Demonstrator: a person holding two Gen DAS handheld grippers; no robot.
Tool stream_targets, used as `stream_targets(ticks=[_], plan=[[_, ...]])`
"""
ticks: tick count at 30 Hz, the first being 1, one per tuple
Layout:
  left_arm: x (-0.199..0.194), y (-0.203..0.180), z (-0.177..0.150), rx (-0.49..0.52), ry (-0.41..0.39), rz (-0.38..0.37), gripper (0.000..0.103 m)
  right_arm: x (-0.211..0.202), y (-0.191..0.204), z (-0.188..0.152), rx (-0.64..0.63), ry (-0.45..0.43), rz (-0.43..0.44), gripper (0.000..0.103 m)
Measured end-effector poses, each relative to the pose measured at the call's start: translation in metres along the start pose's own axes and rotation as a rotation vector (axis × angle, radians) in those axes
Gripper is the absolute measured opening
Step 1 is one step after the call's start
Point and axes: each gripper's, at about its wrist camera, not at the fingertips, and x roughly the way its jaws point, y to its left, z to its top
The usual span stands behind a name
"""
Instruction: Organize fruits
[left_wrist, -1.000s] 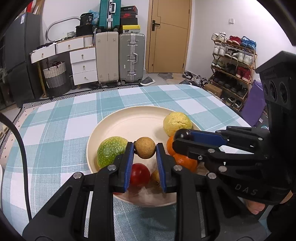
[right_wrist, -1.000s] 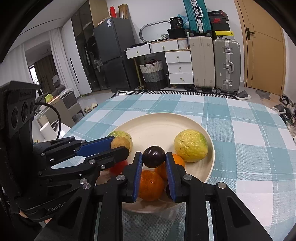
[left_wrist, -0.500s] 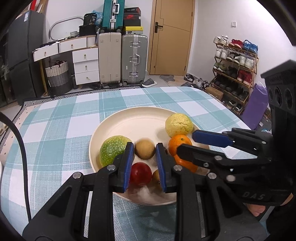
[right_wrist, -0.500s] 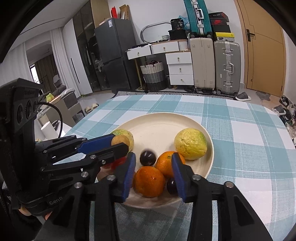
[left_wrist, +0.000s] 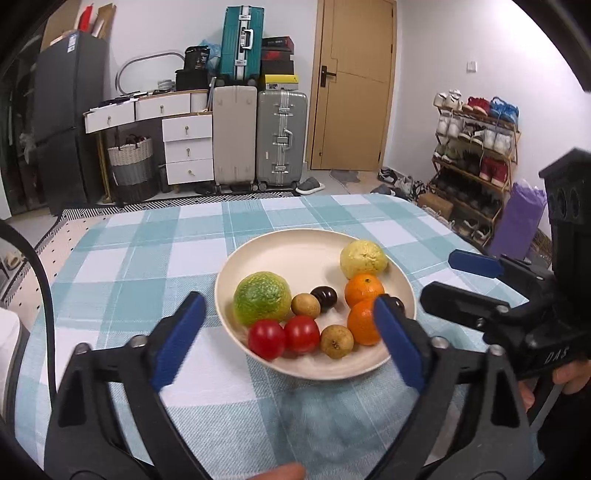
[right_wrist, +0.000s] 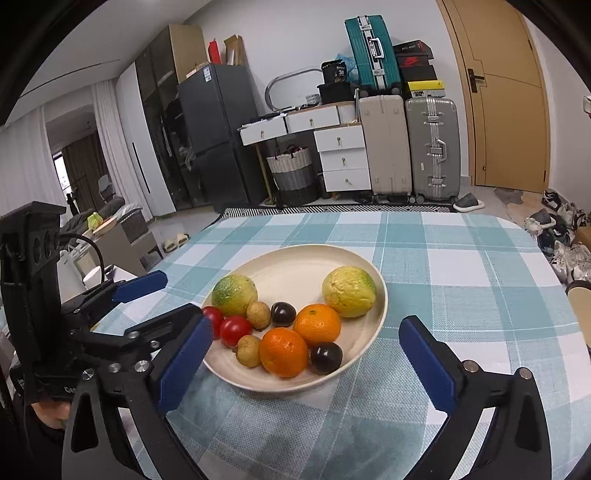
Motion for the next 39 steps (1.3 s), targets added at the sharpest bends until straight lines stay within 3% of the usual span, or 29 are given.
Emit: stream_targets(ticks=[17, 28, 39], plan=[[-0.056, -0.003, -0.024, -0.008, -0.111, 0.012, 0.102, -0.031, 0.016, -0.017, -0.068, -0.06, 0.01, 0.103], [-0.055, 0.0, -0.026, -0.006, -0.13, 0.081, 0.102, -0.032, 0.026, -0.021, -0.118, -0.085, -0.005, 0.103], [-0.048, 0.009, -0.025, -0.048, -0.105, 0.084, 0.102, -0.034, 0.029, -0.021, -0.132, -0.092, -0.011, 0.103]])
